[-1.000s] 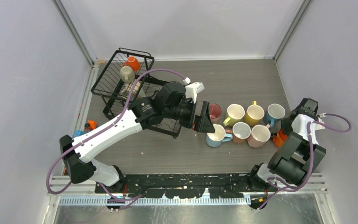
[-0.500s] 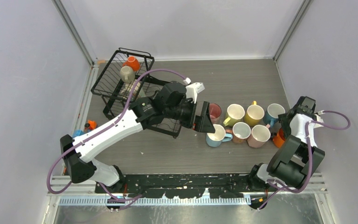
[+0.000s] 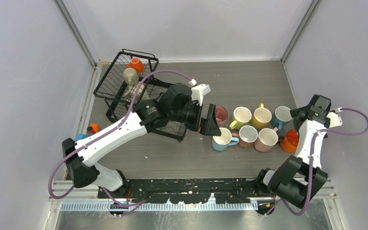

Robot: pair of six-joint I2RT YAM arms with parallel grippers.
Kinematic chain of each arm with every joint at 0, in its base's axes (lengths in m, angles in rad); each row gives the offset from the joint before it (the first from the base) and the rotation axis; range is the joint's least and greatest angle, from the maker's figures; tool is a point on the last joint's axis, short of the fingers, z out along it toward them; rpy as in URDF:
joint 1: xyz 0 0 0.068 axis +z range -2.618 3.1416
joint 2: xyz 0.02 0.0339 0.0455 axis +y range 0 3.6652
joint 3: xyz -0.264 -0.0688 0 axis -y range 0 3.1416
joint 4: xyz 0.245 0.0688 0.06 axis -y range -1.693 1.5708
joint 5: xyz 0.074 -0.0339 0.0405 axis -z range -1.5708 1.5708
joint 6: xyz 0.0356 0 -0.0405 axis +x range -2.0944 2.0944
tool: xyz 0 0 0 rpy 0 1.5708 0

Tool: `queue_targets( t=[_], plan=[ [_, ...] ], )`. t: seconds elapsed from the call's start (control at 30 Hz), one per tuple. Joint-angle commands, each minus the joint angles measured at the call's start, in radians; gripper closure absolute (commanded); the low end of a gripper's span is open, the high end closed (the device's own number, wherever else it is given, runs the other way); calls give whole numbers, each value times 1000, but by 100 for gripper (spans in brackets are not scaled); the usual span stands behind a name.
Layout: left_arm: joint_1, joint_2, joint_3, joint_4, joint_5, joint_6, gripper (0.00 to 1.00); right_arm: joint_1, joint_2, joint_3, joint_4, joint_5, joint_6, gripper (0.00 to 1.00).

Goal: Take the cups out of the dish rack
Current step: Unload the cup from the dish rack.

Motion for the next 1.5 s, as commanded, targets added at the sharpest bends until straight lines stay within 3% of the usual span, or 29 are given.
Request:
queue_targets(
  t=[0.0,0.37,0.73,0.87,1.2,1.33,1.47],
  plan=[
    [-8,-7,43,15,-21,29,0,33,-76,56,-48,18,-15,0],
    [-7,-16,54,-26,-116,64,0,216,-230,115,-136,57,12,0],
    [-7,-48,33,-67,-371,109,0,457,-276,174,-172,13,24,0],
    [-7,-58,12,-86,-523,110,0,504,-276,186,-172,-13,13,0],
    [-3,43,23,-168,-1102,182,0,551,-276,171,-120,-102,4,0],
    [5,119,42,-174,-1210,188,0,562,-269,166,-93,-129,4,0],
    [9,159,71,-181,-1212,192,0,568,-268,162,-77,-148,1,0]
  ],
)
